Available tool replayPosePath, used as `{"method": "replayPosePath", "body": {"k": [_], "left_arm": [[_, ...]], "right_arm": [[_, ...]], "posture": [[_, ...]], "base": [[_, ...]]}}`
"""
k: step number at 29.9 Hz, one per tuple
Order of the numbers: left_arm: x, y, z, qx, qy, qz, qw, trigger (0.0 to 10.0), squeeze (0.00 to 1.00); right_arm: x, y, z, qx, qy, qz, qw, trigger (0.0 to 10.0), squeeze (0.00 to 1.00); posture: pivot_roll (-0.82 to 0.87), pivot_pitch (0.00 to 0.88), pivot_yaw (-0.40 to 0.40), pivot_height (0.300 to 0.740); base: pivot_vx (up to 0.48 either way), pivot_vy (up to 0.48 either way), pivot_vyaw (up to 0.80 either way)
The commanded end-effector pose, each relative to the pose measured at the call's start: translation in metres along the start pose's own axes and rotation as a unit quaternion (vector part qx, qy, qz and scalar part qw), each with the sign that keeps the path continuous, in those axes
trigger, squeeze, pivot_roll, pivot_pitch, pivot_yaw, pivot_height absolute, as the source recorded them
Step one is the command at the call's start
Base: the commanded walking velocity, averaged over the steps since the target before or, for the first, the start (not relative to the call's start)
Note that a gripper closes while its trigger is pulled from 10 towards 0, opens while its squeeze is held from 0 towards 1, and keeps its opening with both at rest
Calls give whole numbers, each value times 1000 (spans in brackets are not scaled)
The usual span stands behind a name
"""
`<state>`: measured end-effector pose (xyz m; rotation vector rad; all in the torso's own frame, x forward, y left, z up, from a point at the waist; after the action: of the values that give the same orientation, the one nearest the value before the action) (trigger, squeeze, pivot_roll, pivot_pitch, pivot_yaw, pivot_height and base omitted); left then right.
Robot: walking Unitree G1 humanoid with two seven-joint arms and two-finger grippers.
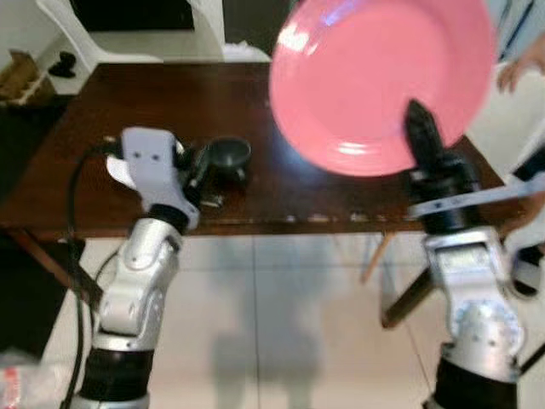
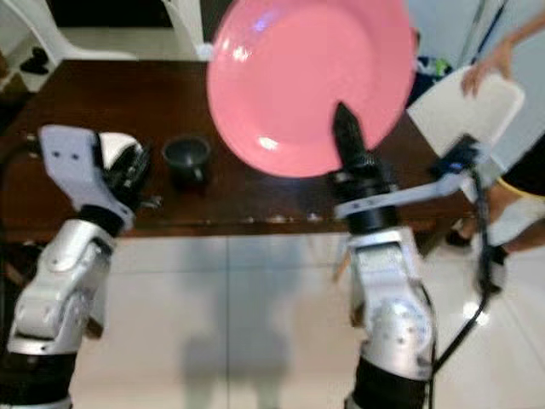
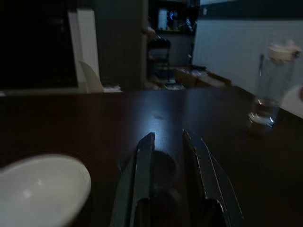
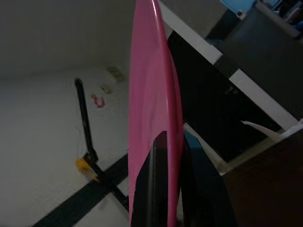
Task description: Setting the table
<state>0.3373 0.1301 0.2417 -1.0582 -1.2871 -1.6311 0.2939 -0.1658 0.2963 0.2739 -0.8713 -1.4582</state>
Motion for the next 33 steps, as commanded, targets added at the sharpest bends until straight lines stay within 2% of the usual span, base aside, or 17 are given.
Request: {"method": "replayPosePath", "body": {"k": [1,4,5,7,12,13,16,19,20,22,25,30,33], "left_arm": [[-10,-5,3,3,1,24,1000,10000,0],[-10,-5,3,0,1,25,1000,10000,0],[-10,-4,3,-2,2,27,1000,10000,0],[-10,-4,3,-3,2,27,1000,10000,0],[-7,-4,7,-6,5,27,1000,10000,0],[-7,-5,7,-16,3,29,999,10000,0],[-1,-15,2,-95,-8,26,995,10000,0],[3,-34,-5,-211,34,38,976,10000,0],[6,-42,-3,-253,53,43,965,10000,0],[10,-52,3,-297,69,54,951,10000,0],[14,-59,12,-337,89,66,935,10000,0],[14,-60,19,-342,104,75,931,10000,0],[17,-59,18,-354,110,74,926,10000,0]], "right_arm": [[3,-5,-6,-17,6,-6,1000,10000,0],[8,-12,-14,-36,-3,-10,999,10000,0],[14,-23,-29,-62,9,-16,998,10000,0],[15,-27,-34,-73,14,-17,997,10000,0],[10,-39,-53,-105,30,7,994,10000,0],[8,-42,-58,-113,32,17,993,10000,0],[0,-54,-67,-127,52,47,989,10000,0],[-4,-63,-67,-123,74,69,987,10000,0],[-5,-67,-68,-128,84,75,985,10000,0],[-6,-73,-72,-139,94,80,983,10000,0],[-3,-85,-87,-180,88,62,978,10000,0],[12,-91,-90,-192,82,18,978,10000,0],[17,-96,-94,-202,83,4,976,10000,0]], "posture": [[-60,42,83,740],[-63,43,89,740],[-66,44,93,740],[-66,44,93,740],[-63,46,91,740],[-63,48,88,740],[-60,51,85,740],[-53,60,82,740],[-51,62,81,740],[-47,63,81,740],[-42,66,83,740],[-51,73,97,740],[-54,76,103,740]], "base": [[480,0,0],[480,0,0],[480,0,0],[480,0,0],[480,0,0],[0,0,0],[0,0,0],[0,0,0],[0,0,0],[0,0,0],[0,0,0],[0,0,0],[0,0,0]]}}
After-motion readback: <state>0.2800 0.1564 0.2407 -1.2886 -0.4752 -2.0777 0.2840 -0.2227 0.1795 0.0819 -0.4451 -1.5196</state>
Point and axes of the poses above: a point about 5 cm out from each wrist's last joint towards the gripper, its own y axis pointing out of the wrist towards the gripper, its own x axis along the axis of the wrist's last joint, z = x × y, the point moved 3 cm from there along y, pointing out of the wrist towards the gripper, and after that the axes turned 11 degrees about y, right-handed, at the moved point
